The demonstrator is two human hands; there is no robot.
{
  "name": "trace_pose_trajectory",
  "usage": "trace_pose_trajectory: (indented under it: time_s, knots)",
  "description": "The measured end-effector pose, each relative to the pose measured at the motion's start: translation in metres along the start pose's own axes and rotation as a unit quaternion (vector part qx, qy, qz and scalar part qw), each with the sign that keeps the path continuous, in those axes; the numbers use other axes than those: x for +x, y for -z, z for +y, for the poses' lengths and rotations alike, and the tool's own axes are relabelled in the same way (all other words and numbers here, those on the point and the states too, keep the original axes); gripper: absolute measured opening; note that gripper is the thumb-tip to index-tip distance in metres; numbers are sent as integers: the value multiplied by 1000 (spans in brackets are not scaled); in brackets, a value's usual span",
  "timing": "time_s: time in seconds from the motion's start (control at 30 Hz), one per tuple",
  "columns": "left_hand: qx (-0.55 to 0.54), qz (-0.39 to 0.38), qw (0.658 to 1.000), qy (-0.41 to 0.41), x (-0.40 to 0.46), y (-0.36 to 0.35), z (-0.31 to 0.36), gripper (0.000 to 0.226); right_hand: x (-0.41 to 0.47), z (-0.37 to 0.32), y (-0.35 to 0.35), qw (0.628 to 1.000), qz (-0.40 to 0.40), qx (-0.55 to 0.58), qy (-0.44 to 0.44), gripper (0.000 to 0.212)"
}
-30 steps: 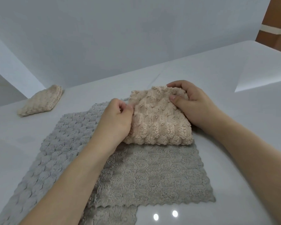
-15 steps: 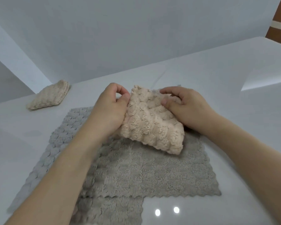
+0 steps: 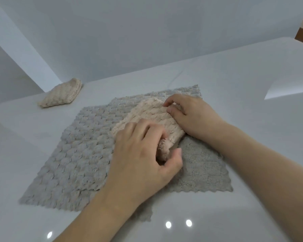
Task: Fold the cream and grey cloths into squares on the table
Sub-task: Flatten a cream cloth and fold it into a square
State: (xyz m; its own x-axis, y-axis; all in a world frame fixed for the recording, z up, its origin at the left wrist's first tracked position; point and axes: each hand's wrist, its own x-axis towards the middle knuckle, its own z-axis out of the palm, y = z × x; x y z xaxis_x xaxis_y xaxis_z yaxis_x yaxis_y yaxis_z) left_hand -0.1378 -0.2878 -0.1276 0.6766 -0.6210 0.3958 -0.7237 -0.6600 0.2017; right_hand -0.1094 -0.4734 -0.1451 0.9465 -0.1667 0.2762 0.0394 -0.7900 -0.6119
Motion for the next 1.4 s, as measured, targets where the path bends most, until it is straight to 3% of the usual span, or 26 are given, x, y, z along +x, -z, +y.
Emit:
trace_pose_trajectory:
  time_s: [0.27,0.47,0.63,0.8,0.97,1.03,1.1,1.2,1.3,1.37,1.4]
  knots:
    - [61,13,997,39,3,-24,-5,27,2,5,-6,998,13,-49,21,20]
    - [91,-49,992,71,6,-27,-5,46,2,3,-9,996,1,-84,27,24]
    - [71,-118,986,94,12,-24,-5,37,2,2,-9,996,-5,-90,23,25]
    - [41,-170,983,49,-5,-16,1,50,1,2,-7,996,-2,-86,22,24]
    - [-121,-86,985,89,18,-11,-18,27,1,2,-7,996,-2,-82,22,23]
    - [-49,-57,997,28,17,-16,-22,23,0,2,-8,996,2,-82,26,23]
    - [25,-73,997,-8,12,-19,-23,35,0,2,-7,997,3,-78,23,23]
    - [12,-104,995,-2,14,-14,-21,44,0,2,-6,997,3,-75,20,22]
    - [-88,-108,988,59,20,-7,-24,32,-1,1,-6,997,-2,-72,15,22]
    - [-20,-121,992,34,18,-6,-22,11,-1,1,-5,997,-4,-74,13,22]
    - [16,-138,990,14,15,-5,-22,13,-1,1,-5,997,-4,-74,13,22]
